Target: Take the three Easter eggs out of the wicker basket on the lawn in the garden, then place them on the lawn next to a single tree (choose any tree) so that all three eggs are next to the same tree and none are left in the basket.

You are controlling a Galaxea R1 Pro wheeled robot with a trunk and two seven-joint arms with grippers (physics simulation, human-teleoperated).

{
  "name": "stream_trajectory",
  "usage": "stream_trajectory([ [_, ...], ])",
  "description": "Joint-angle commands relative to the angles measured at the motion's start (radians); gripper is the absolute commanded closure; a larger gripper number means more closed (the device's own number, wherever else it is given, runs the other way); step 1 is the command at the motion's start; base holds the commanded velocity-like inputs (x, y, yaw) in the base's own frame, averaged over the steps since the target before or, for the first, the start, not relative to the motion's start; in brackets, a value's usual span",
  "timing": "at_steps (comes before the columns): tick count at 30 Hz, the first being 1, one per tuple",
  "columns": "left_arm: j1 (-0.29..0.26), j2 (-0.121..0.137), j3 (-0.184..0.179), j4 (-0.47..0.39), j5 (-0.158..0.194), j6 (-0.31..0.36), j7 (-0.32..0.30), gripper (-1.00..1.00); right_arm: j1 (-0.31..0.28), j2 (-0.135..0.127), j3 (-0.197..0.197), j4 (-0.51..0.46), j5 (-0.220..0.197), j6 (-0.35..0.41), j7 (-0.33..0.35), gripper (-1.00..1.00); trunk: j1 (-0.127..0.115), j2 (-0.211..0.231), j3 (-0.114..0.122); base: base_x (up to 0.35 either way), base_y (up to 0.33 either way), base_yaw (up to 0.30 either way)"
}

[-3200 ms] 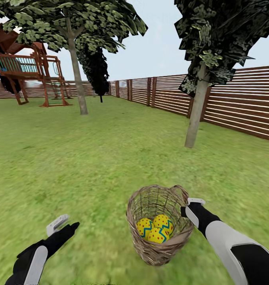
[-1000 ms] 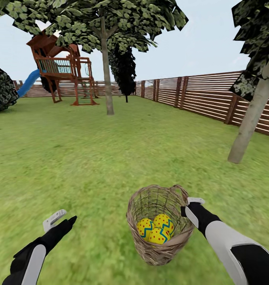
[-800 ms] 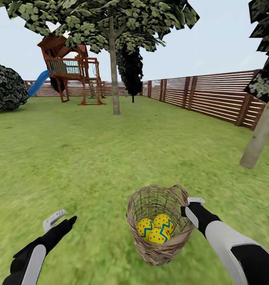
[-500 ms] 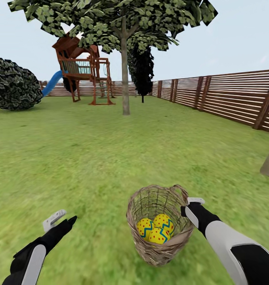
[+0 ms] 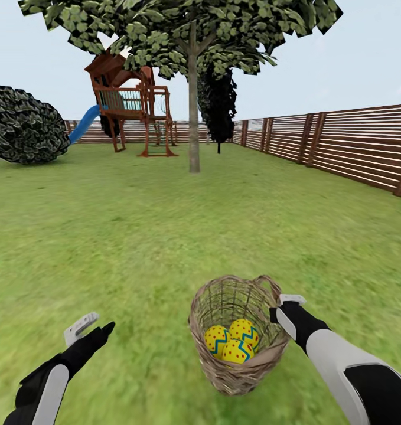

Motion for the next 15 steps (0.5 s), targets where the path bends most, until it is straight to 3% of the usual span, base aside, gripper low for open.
stream_trajectory([
  [1,-0.001,-0.001,0.001,-0.001,0.011,0.005,0.007,-1.0,-0.001,-0.001,0.007,-0.002,-0.011,0.005,-0.006,1.0,0.0,0.0,-0.001,0.311,0.112,0.0],
  [15,-0.001,-0.001,0.002,-0.001,0.011,0.005,0.008,-1.0,0.0,-0.002,0.007,-0.002,-0.008,0.005,-0.006,1.0,0.0,0.0,0.001,0.304,0.07,0.0],
])
